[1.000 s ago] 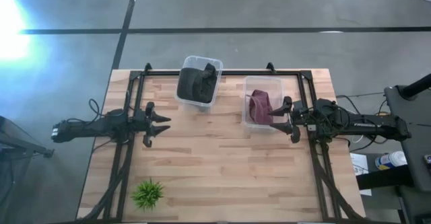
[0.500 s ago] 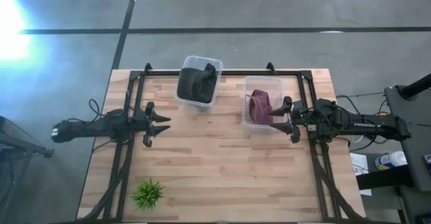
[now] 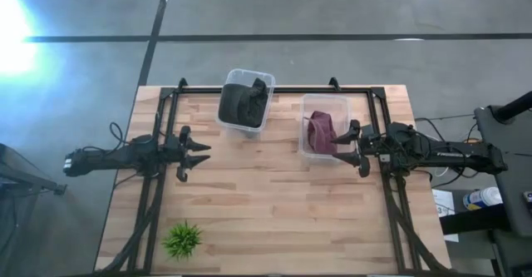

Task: Pick & Place hat
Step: Return to Home Position

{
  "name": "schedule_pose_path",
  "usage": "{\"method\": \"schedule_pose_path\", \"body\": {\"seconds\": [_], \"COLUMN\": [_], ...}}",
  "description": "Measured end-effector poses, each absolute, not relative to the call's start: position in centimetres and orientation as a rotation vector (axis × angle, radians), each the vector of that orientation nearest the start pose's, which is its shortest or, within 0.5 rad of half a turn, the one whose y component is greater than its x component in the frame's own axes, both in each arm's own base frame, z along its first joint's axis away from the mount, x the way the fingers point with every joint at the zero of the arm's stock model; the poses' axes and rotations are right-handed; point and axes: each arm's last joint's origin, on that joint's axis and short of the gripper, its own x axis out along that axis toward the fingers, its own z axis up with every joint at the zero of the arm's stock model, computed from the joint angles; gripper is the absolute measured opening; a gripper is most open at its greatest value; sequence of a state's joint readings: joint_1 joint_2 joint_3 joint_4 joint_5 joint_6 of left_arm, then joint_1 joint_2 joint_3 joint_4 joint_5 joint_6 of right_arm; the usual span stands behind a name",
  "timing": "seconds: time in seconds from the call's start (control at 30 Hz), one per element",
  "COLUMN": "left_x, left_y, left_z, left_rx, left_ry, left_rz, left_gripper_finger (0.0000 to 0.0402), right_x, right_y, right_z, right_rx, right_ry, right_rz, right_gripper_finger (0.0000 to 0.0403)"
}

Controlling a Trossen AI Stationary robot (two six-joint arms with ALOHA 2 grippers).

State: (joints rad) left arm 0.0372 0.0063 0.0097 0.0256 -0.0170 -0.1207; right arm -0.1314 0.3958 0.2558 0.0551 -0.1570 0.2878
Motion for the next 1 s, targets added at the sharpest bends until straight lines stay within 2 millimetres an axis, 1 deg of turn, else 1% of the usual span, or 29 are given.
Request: {"method": "schedule_pose_path", "body": {"seconds": [0.13,0.27,0.37,0.53,0.77,0.9,1.0], "left_x": [9.7,9.7,9.7,9.7,9.7,9.7,9.7], "left_y": [0.4,0.4,0.4,0.4,0.4,0.4,0.4], "left_z": [16.9,16.9,16.9,16.9,16.9,16.9,16.9], "left_rx": [-0.120,-0.120,-0.120,-0.120,-0.120,-0.120,-0.120], "left_ry": [-0.032,-0.032,-0.032,-0.033,-0.032,-0.032,-0.032], "left_rz": [0.052,0.052,0.052,0.052,0.051,0.051,0.051], "left_gripper_finger": [0.0142,0.0142,0.0142,0.0142,0.0142,0.0142,0.0142], "right_x": [11.9,10.6,9.4,8.3,7.8,7.8,8.0], "right_y": [-1.1,-0.6,-0.2,0.6,1.3,1.4,1.4], "right_z": [22.7,24.1,24.5,23.9,23.5,22.9,22.4], "right_rx": [0.293,0.247,0.184,0.117,0.077,0.074,0.041], "right_ry": [0.037,-0.097,-0.147,-0.116,-0.094,-0.096,-0.134], "right_rz": [0.021,0.080,0.151,0.242,0.328,0.296,0.268], "right_gripper_finger": [0.0247,0.0247,0.0247,0.0247,0.0247,0.0247,0.0247]}}
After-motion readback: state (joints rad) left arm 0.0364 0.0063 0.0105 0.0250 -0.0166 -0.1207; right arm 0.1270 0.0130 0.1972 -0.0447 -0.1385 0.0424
